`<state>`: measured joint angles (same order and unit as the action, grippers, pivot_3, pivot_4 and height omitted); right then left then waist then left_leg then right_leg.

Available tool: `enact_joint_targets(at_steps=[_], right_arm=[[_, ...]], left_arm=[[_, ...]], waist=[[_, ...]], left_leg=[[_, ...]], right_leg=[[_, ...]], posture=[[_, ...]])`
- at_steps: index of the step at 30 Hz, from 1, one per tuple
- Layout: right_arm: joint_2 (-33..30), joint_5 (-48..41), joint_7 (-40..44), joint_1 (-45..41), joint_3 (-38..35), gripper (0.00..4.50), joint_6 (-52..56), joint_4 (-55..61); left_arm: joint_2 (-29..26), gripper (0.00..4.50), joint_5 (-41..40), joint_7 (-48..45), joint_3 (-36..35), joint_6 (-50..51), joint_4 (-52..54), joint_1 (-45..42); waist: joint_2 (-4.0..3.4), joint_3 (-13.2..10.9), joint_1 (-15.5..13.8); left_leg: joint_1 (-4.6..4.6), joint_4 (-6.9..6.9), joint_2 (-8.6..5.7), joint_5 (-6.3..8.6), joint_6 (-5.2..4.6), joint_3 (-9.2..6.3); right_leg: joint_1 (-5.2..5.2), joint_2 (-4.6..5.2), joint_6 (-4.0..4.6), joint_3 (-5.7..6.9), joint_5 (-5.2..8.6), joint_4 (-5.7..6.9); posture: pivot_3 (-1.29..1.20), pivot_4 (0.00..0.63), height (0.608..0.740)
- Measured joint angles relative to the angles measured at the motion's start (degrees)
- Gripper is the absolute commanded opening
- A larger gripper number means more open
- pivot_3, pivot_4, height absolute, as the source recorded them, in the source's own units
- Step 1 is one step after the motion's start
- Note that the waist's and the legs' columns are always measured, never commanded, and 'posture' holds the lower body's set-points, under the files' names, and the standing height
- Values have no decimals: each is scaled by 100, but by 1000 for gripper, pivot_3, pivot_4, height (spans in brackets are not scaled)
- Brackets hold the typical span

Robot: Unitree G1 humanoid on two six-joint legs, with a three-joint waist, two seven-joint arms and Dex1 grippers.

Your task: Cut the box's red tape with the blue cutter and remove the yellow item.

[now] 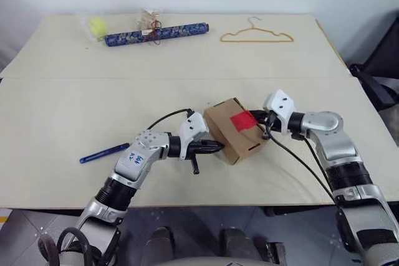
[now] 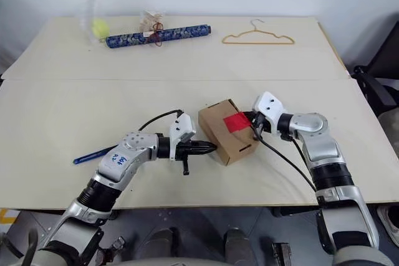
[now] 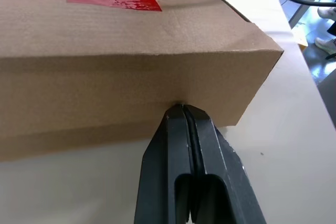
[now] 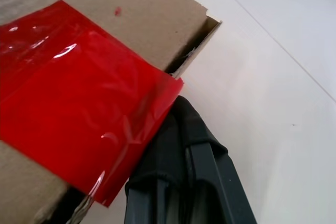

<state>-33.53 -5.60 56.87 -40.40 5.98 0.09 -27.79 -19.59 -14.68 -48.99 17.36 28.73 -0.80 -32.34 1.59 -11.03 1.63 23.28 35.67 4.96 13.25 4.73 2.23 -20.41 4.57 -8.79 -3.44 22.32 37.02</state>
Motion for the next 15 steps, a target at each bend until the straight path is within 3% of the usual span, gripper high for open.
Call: enact_joint_targets(at_steps=[6,9,12,15], right_arm=[[103,46,32,-180,-2,7,-359,-420],[61,-10,114,-151,-41,7,-458,-380],[-202,-349,321,92,-369,603,-290,-109],[-763,-955,686,485,-1013,1635,42,376]], left_arm=[[-21,19,82,101,-91,6,39,35],[-415,19,15,64,-366,86,439,345],[-1017,590,-322,-144,-912,264,1006,980],[-1685,1529,-797,-473,-1914,202,1624,1972]], waist=[[0,0,10],[0,0,22],[-5,-3,5],[-9,-6,-14]], left_leg=[[0,7,1,1,-2,0],[-1,2,3,1,-2,0],[2,-10,5,6,1,2],[4,-17,8,23,-1,4]], right_leg=[[4,0,-3,-1,-1,6],[0,-1,-3,-2,-1,6],[-4,0,-2,-2,-1,0],[-3,0,-1,0,-1,-6]], posture=[[0,150,740],[0,150,740],[0,150,740],[0,150,740]])
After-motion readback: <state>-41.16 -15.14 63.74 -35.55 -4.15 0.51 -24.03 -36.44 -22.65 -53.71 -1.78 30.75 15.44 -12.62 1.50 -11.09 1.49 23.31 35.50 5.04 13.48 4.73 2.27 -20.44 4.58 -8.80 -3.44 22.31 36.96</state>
